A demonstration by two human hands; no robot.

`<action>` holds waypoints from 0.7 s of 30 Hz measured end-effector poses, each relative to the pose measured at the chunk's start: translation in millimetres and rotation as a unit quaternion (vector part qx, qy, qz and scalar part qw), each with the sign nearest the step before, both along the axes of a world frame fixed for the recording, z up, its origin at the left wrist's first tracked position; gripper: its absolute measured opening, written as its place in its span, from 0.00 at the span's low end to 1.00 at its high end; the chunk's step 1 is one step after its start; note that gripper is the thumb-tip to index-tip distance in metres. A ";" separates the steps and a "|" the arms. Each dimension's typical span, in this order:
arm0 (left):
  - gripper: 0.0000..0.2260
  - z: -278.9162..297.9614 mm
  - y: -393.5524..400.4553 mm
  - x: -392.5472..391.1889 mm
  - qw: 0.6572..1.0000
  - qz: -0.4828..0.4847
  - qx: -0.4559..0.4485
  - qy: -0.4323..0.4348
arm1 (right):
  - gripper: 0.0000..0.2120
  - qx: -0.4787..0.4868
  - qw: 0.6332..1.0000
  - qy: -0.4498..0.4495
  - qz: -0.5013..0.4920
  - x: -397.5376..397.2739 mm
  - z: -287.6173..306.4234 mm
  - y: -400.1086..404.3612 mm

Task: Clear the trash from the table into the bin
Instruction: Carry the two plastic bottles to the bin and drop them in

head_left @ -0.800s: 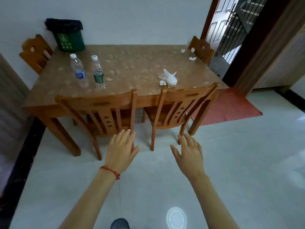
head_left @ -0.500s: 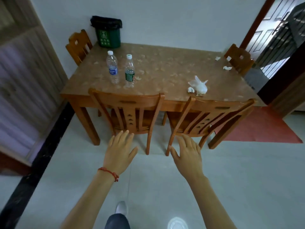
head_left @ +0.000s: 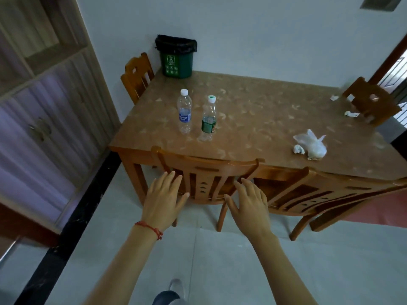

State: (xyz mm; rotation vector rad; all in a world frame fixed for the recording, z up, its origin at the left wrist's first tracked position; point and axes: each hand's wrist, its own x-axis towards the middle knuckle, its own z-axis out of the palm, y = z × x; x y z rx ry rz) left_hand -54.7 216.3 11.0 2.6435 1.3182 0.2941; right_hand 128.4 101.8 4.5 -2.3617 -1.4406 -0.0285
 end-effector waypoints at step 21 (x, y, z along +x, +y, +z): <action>0.26 -3.0 232.1 97.2 0.998 0.003 -0.055 -0.005 | 0.31 -0.043 0.998 0.043 0.006 101.2 -0.5 236.1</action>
